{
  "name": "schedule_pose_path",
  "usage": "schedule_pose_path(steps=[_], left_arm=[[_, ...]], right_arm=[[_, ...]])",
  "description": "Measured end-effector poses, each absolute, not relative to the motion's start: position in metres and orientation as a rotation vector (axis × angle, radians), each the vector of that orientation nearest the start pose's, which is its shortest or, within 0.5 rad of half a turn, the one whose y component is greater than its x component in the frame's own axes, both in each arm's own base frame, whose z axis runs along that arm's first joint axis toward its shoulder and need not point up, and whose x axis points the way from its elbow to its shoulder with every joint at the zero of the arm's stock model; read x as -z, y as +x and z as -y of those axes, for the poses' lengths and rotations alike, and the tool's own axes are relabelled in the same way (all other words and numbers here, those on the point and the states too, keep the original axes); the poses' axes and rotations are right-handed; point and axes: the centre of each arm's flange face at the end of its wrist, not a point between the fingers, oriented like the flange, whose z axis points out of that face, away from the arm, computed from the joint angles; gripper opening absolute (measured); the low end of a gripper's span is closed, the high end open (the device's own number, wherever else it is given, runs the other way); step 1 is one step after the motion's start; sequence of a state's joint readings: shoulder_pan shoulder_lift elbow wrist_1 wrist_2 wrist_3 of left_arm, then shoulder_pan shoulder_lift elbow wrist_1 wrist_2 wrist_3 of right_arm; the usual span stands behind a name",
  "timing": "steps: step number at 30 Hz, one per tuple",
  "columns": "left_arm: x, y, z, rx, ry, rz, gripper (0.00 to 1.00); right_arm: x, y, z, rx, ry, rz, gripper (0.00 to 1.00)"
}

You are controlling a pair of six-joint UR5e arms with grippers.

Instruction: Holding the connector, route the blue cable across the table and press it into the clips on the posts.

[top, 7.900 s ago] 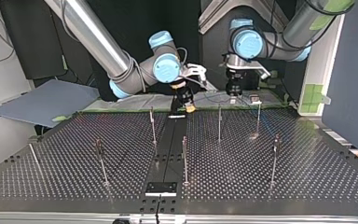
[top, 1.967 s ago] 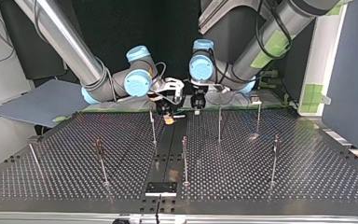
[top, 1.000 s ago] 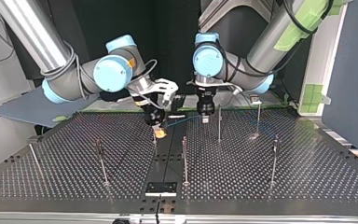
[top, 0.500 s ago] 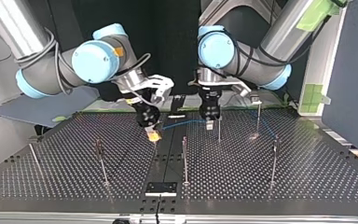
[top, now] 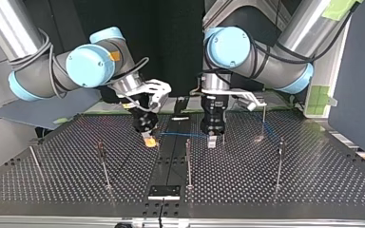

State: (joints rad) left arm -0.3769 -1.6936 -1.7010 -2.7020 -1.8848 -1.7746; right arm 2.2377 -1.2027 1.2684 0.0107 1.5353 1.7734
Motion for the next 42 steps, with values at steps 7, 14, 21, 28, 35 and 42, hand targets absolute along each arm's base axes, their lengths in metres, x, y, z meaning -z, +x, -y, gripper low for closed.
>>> schedule_pose_path(steps=[7,14,21,28,35,42], left_arm=[[-0.379,0.485,0.296,0.258,-0.131,-1.426,0.0],[-0.363,0.505,0.291,0.257,-0.125,-1.427,0.0],[-0.369,0.525,0.29,0.257,-0.117,-1.423,0.0],[-0.37,0.526,0.286,0.221,-0.127,-1.441,0.0],[-0.37,0.503,0.281,0.187,-0.122,-1.485,0.0],[-0.388,0.486,0.277,0.208,-0.11,-1.454,0.0]], right_arm=[[-0.431,0.493,0.429,2.382,-2.291,-1.373,0.0],[-0.433,0.487,0.438,2.388,-2.272,-1.372,0.0],[-0.424,0.487,0.446,2.375,-2.277,-1.38,0.0],[-0.422,0.488,0.447,2.371,-2.286,-1.362,0.0],[-0.429,0.491,0.439,2.381,-2.29,-1.333,0.0],[-0.453,0.486,0.43,2.436,-2.255,-1.31,0.0]])
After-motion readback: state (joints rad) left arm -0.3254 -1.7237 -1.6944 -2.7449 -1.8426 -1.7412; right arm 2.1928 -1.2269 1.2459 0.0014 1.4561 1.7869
